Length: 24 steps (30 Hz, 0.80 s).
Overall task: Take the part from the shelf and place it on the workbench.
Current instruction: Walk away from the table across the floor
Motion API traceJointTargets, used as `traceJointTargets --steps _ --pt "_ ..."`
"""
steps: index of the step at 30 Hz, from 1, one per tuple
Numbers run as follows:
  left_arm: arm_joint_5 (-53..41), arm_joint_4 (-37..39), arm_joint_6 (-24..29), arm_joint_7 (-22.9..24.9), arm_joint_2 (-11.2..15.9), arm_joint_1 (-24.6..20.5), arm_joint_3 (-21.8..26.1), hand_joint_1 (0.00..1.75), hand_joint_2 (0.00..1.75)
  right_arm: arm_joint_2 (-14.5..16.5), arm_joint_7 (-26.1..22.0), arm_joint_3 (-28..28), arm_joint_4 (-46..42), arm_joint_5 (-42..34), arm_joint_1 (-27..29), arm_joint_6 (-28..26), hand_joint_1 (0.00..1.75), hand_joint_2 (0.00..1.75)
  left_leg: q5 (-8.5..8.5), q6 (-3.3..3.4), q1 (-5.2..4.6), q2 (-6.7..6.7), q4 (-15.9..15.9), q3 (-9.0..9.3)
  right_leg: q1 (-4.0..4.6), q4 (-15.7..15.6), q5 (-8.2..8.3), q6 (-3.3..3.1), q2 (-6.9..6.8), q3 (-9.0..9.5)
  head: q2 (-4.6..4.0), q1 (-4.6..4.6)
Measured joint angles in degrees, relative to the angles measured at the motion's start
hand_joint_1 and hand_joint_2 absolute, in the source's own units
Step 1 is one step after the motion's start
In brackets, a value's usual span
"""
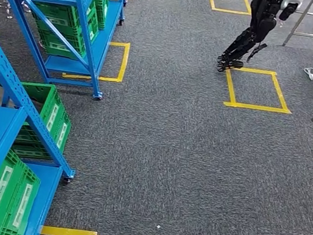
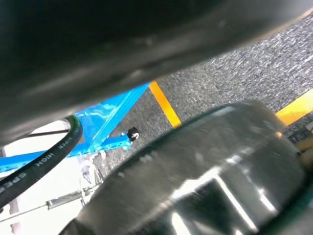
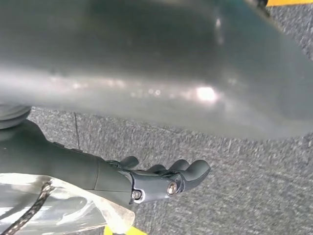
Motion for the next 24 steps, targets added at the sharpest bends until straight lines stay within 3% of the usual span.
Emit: traceJointTargets --steps 1,3,5,6,7,8,9,11,13,14,16,18,20,22,23,24 --pt "0.0 0.0 0.0 0.0 0.0 0.1 0.1 0.0 0.0 0.0 0.0 0.0 0.0 0.0 -0.2 0.0 0.0 0.0 0.08 0.39 0.01 -0.54 -0.1 0.03 -0.15 0.3 -0.4 0.32 0.36 0.09 0.0 0.05" --pt "0.0 0.0 0.0 0.0 0.0 0.1 0.2 0.0 0.0 0.0 0.0 0.0 0.0 0.0 -0.3 0.0 0.0 0.0 0.38 1.12 0.18 -1.65 -0.4 0.12 -0.46 3.6 -2.73 0.78 3.03 -1.27 0.0 0.24" --pt "0.0 0.0 0.0 0.0 0.0 0.0 0.3 0.0 0.0 0.0 0.0 0.0 0.0 0.0 -0.2 0.0 0.0 0.0 0.44 1.5 0.2 -2.88 -0.4 0.02 -0.62 11.5 -6.51 0.93 6.04 -5.11 0.0 0.41" --pt "0.0 0.0 0.0 0.0 0.0 -0.1 0.3 0.0 0.0 0.0 0.0 0.0 0.0 0.0 0.0 0.0 0.0 0.0 0.42 1.58 0.16 -3.63 -0.4 0.0 -0.62 15.2 -7.73 0.95 6.57 -7.09 0.0 0.41" --pt "0.0 0.0 0.0 0.0 0.0 -0.1 0.3 0.0 0.0 0.0 0.0 0.0 0.0 0.0 0.1 0.0 0.0 0.0 0.41 1.6 0.13 -4.43 -0.4 0.03 -0.62 17.3 -7.85 0.91 6.79 -8.43 0.0 0.4" --pt "0.0 0.0 0.0 0.0 0.0 -0.1 0.3 0.0 0.0 0.0 0.0 0.0 0.0 0.0 0.2 0.0 0.0 0.0 0.4 1.58 0.11 -5.27 -0.4 0.08 -0.62 17.1 -6.75 0.84 6.91 -8.74 0.0 0.4" --pt "0.0 0.0 0.0 0.0 0.0 -0.1 0.3 0.0 0.0 0.0 0.0 0.0 0.0 0.0 0.2 0.0 0.0 0.0 0.37 1.54 0.11 -6.11 -0.4 0.18 -0.65 14.5 -4.6 0.72 7.19 -7.91 0.0 0.39" --pt "0.0 0.0 0.0 0.0 -0.1 -0.2 0.3 0.0 0.0 0.0 0.0 0.0 0.0 0.0 0.2 0.0 0.0 0.0 0.24 1.26 0.08 -7.65 -0.2 0.24 -0.87 6.4 -0.2 0.47 9.84 -4.81 0.0 0.4" --pt "-0.1 -0.1 0.0 0.0 -0.1 -0.2 0.3 0.0 0.0 0.0 0.0 0.0 0.0 0.0 0.2 0.0 0.0 0.0 0.24 0.66 0.14 -9.03 0.0 -0.13 -1.04 1.7 1.24 0.29 12.4 -2.66 0.0 0.35" --pt "-0.1 -0.1 0.0 0.0 -0.1 -0.2 0.4 0.0 0.0 0.0 0.0 0.0 0.0 0.0 0.3 0.0 0.0 0.0 0.36 0.26 0.23 -9.68 0.0 -0.38 -0.98 1.3 1.01 0.15 12.64 -2.36 0.0 0.34" --pt "-0.3 -0.1 0.0 0.0 -0.1 -0.1 0.5 0.0 0.0 0.0 0.0 0.0 0.0 0.1 0.3 0.0 0.0 0.0 0.46 -0.49 0.5 -10.58 0.0 -0.75 -0.89 1.0 1.14 -0.38 11.29 -2.08 0.0 0.32" --pt "-0.6 -0.1 0.0 0.0 -0.1 -0.1 0.7 0.0 0.0 0.0 -0.1 0.0 0.0 0.1 0.2 0.0 0.0 0.0 -1.08 -0.98 0.33 -8.57 2.4 -1.82 -0.98 0.4 1.36 -1.0 9.61 -1.72 0.0 0.1" --pt "-0.9 -0.1 -0.1 -0.1 -0.1 -0.2 0.9 0.0 0.0 0.1 -0.1 0.0 0.0 0.2 0.2 -0.1 0.0 0.0 -4.52 -1.24 0.15 -5.16 8.8 -4.75 -0.85 0.2 1.25 -1.43 7.7 -1.43 0.0 -0.15" --pt "-1.3 -0.2 -0.1 -0.1 -0.1 -0.2 1.2 0.0 0.0 0.1 -0.1 0.0 0.0 0.3 0.4 -0.1 0.0 0.0 -6.82 -1.37 0.17 -3.63 15.1 -7.64 -0.62 0.2 1.0 -1.66 5.68 -1.27 0.0 -0.2" --pt "-1.6 -0.2 -0.1 -0.1 -0.1 -0.2 1.4 0.0 0.0 0.1 0.0 0.0 0.0 0.4 0.4 -0.2 0.0 0.0 -6.52 -1.34 0.18 -3.29 15.8 -7.89 -0.55 0.3 0.87 -1.7 4.76 -1.17 0.0 -0.21" --pt "-1.9 -0.2 -0.1 -0.1 -0.1 -0.1 1.6 0.0 0.0 0.1 0.0 0.0 0.0 0.5 0.4 -0.3 0.0 0.0 -5.15 -1.22 0.15 -2.99 14.2 -7.0 -0.49 0.3 0.74 -1.68 3.96 -1.01 0.0 -0.21"
